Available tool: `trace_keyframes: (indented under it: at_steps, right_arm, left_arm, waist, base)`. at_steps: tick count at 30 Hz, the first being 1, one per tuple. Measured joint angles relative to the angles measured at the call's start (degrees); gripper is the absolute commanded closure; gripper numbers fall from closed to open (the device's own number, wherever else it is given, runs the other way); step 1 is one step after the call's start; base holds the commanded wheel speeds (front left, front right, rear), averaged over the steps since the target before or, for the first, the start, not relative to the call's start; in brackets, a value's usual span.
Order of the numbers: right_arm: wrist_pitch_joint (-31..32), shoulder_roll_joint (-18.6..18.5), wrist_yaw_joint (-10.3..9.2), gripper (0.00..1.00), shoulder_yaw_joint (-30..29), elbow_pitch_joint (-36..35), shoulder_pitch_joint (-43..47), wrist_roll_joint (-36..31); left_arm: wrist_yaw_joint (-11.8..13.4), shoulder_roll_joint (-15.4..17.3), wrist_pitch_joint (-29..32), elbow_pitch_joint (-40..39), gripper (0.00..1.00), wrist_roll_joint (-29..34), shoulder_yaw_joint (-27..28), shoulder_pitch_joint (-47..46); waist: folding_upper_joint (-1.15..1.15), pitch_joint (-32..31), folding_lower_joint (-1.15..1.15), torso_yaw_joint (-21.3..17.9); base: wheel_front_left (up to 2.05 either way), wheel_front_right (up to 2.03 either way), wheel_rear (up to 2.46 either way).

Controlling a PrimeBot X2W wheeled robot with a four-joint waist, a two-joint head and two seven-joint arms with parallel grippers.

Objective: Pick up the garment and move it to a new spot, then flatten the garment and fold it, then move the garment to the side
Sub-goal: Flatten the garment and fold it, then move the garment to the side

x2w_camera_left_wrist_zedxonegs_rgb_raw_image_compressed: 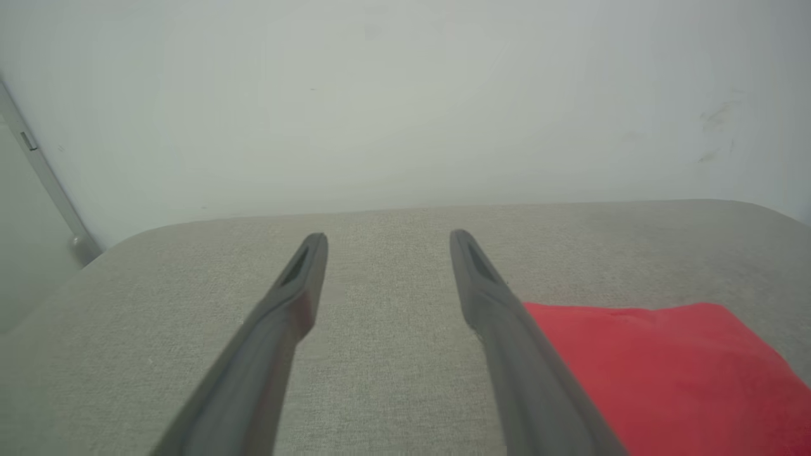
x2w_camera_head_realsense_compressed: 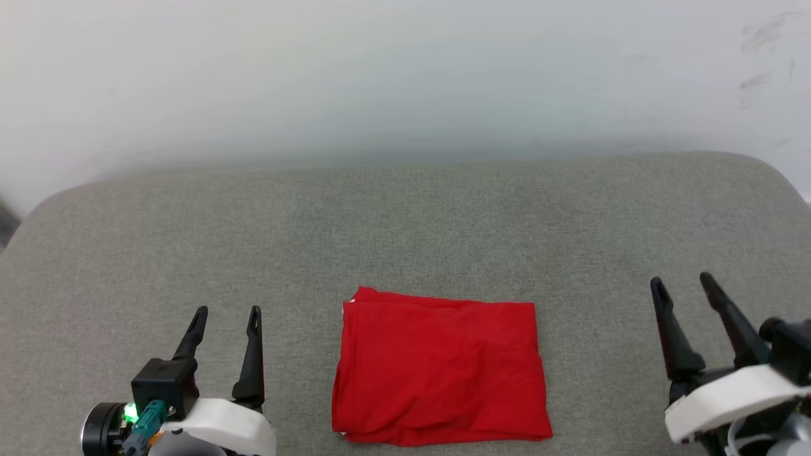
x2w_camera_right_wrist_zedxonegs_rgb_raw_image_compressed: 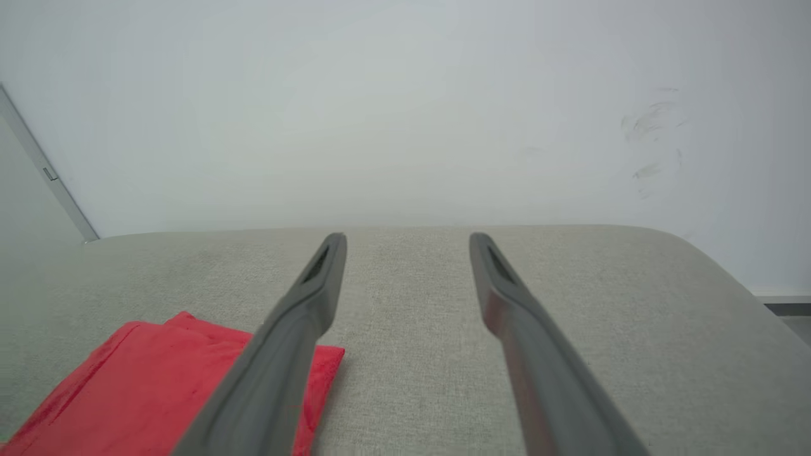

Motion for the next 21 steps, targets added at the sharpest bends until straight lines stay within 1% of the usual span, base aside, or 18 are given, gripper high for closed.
trace_keyframes:
  at_steps: [4, 7, 14, 21]
  right_arm:
    - [0.5, 2.7, 0.0, 0.0, 0.0, -4.1, 4.2, -1.9]
    - [1.5, 3.6, 0.0, 0.0, -0.3, -6.2, 6.3, -2.7]
    - [3.4, 4.7, 0.0, 0.0, -1.1, -8.8, 7.7, -3.5]
    - [4.6, 5.2, 0.0, 0.0, -1.6, -9.1, 7.8, -3.1]
  left_arm:
    - [0.0, 0.6, -0.5, 1.0, 0.0, 0.0, 0.2, 1.0]
    - [-0.1, 0.8, -0.9, 1.6, 0.0, 0.0, 0.2, 1.5]
    - [-0.9, 0.0, -1.6, 2.9, 0.0, -0.6, 0.2, 1.6]
    - [-1.5, -0.6, -2.0, 3.6, 0.0, -1.0, 0.2, 1.2]
  waist:
    - [0.0, -1.1, -0.01, -0.2]
    - [0.0, -1.6, -0.01, -0.2]
    - [0.0, -1.4, 0.0, 0.0]
    - [0.0, -1.0, 0.0, 0.2]
  base:
    - [0.0, 0.0, 0.0]
    - [0.0, 0.0, 0.0]
    - [0.0, 0.0, 0.0]
    - [0.0, 0.0, 0.0]
